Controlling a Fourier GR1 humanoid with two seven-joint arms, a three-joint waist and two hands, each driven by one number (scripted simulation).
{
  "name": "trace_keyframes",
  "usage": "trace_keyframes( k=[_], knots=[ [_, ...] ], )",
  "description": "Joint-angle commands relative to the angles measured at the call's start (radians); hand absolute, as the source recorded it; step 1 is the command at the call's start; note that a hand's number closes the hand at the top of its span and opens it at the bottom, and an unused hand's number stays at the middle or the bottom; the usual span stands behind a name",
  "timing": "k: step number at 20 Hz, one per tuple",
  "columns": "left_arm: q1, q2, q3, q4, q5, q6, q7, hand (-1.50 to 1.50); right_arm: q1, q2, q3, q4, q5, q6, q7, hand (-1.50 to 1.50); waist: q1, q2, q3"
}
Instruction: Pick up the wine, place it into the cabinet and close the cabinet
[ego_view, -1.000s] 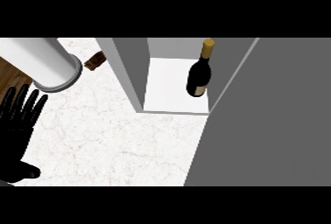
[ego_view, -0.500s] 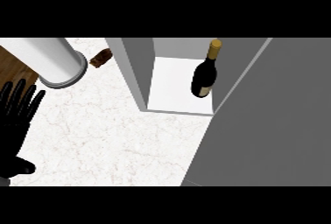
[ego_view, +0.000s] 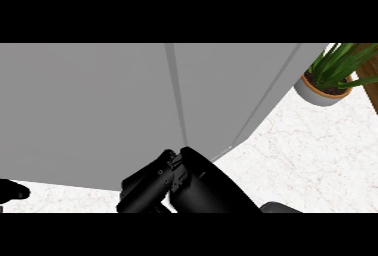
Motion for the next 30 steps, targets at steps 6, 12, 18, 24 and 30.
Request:
trace_keyframes(
  k=[6, 12, 18, 24, 30],
  knots=[
    [0.001, 0.004, 0.056, 0.047, -0.027, -0.04, -0.01, -1.5, -0.341, 0.074, -0.086, 0.416, -0.167, -0.116, -0.093, 1.5, -0.028, -0.002, 0.004],
    [0.002, 0.001, 0.09, 0.1, -0.021, -0.112, -0.014, -1.5, -0.333, 0.075, -0.194, 0.545, -0.274, -0.05, -0.185, 1.5, -0.037, -0.002, 0.004],
    [0.002, -0.02, 0.107, 0.091, -0.043, -0.096, 0.015, -1.5, -0.242, 0.06, -0.249, 0.595, -0.23, 0.031, -0.217, 1.5, -0.048, -0.004, 0.005],
    [-0.026, -0.065, 0.089, 0.09, -0.084, -0.068, 0.002, -1.5, -0.278, 0.018, -0.33, 0.817, -0.229, 0.177, -0.371, 1.5, -0.041, 0.001, 0.004],
    [-0.057, -0.033, 0.109, 0.07, -0.029, -0.074, 0.062, -1.5, -0.281, -0.002, -0.352, 0.896, -0.191, 0.192, -0.447, 1.5, -0.031, 0.003, 0.005]
  ],
)
